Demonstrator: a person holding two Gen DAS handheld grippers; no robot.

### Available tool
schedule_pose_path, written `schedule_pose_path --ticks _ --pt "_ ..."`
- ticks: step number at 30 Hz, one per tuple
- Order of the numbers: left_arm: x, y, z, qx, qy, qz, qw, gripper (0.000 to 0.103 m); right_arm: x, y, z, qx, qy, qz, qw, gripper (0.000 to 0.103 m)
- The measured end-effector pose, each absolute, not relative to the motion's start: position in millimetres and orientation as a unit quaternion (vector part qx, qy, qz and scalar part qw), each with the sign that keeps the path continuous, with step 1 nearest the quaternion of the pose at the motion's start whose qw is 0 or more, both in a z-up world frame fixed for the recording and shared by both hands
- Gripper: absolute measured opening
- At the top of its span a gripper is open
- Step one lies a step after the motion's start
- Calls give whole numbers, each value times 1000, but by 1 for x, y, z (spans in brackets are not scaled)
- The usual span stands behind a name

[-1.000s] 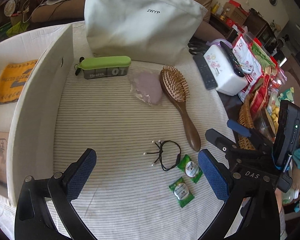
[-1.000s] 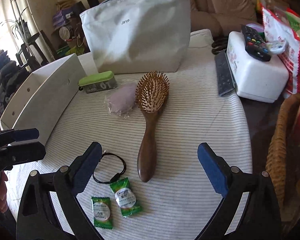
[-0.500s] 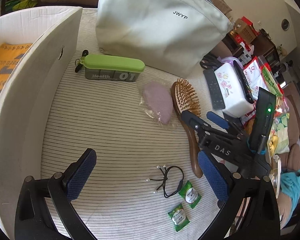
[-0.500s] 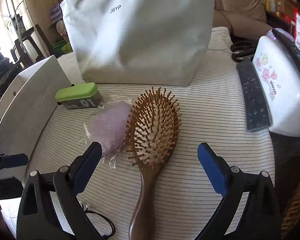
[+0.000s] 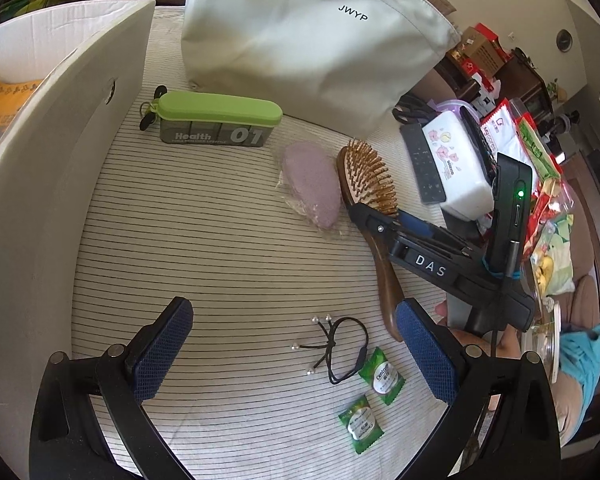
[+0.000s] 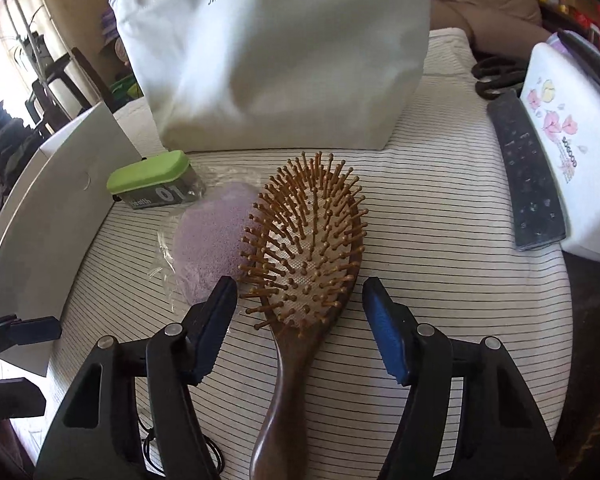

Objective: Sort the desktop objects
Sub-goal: 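Lower the right gripper around the wooden hairbrush handle, then close the right gripper on the hairbrush handle and lift it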

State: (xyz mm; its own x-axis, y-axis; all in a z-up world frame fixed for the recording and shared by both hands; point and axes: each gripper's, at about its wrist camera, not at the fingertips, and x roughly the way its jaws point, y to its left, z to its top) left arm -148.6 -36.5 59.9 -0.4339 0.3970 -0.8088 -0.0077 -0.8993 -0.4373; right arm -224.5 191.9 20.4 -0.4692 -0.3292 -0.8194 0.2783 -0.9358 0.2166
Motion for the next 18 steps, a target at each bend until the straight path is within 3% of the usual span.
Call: schedule_pose_path --ticks 3,7,9,10,18 --pt "-149 -35 58 -520 -179 827 120 103 -221 192 17 483 -10 -857 177 65" --pt "-147 -35 54 -522 -186 824 119 103 -216 172 13 476 71 -862 157 65" --pt "-148 -35 53 -525 -185 823 119 103 -214 162 13 467 101 -865 152 58" --pt "-148 -35 52 -526 -184 822 118 103 -215 160 14 466 105 -866 150 48" --pt "-150 -37 46 -533 -224 804 139 103 -204 171 25 446 96 -877 153 48"
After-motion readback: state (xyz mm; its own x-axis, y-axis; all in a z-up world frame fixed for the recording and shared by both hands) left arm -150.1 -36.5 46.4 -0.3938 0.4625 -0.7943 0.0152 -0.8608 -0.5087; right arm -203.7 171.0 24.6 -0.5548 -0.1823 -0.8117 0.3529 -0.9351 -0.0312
